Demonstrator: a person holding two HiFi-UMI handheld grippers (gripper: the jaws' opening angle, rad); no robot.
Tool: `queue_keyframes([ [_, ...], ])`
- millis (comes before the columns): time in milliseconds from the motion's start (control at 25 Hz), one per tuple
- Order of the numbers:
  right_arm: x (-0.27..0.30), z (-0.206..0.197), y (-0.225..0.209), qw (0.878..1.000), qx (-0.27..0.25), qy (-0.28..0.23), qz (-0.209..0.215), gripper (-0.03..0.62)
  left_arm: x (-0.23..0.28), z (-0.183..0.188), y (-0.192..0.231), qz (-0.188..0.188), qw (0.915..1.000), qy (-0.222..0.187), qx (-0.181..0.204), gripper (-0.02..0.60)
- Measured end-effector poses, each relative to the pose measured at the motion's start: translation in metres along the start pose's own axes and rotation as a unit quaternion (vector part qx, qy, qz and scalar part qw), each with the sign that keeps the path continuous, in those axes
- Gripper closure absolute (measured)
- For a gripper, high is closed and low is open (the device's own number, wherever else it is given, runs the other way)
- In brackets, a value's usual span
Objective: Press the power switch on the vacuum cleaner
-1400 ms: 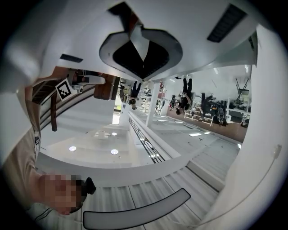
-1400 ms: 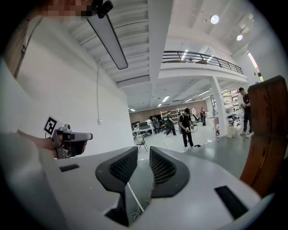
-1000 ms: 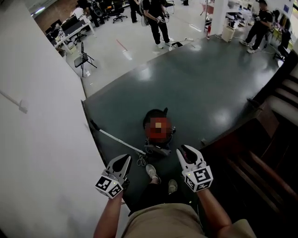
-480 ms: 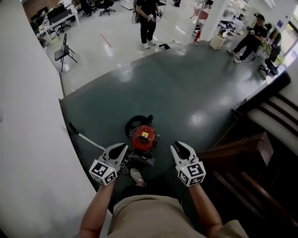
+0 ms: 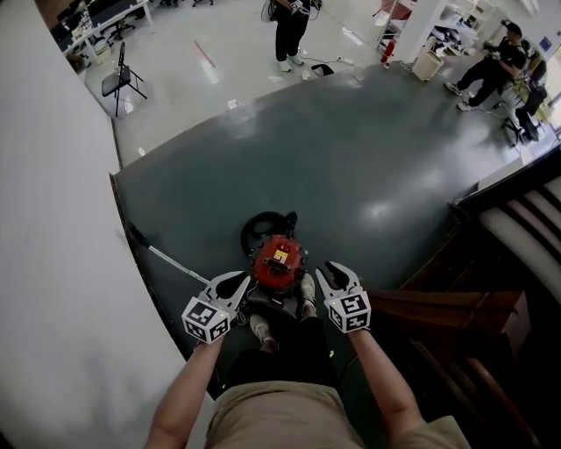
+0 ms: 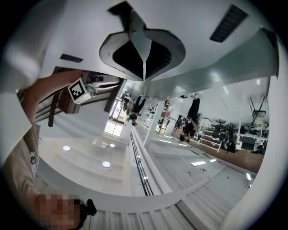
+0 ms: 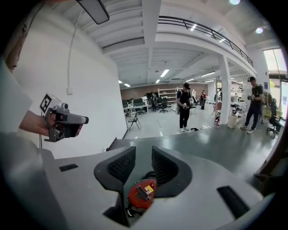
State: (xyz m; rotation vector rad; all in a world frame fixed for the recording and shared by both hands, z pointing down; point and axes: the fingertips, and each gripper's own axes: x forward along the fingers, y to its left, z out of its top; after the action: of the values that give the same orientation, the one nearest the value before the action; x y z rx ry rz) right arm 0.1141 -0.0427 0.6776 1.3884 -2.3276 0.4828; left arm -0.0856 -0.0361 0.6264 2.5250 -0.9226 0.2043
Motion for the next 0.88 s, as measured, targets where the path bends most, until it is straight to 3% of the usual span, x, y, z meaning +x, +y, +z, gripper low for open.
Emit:
queue_keyframes([
  [240,0.112,-0.084,-0.058,0.999,-0.045,0.026,0.013,0.488,0.049,-0.038,0.051,0.045,0.9982,0.031,-0.024,0.575],
  [520,0.25,-0.184,-0.099,0.991,-0.064,0.104,0.051,0.476,0.128,-0.12,0.114,0.092,0.9907,0.068,-0.073,0.575],
  [720,0.316,-0.264,-0.094,0.976,-0.069,0.184,0.093,0.472,0.177,-0.178,0.151,0.106,0.9853,0.102,-0.087,0.575],
  [880,0.358,-0.326,-0.09,0.957,-0.093,0.251,0.114,0.465,0.211,-0.218,0.166,0.111,0.9804,0.122,-0.107,0.575],
])
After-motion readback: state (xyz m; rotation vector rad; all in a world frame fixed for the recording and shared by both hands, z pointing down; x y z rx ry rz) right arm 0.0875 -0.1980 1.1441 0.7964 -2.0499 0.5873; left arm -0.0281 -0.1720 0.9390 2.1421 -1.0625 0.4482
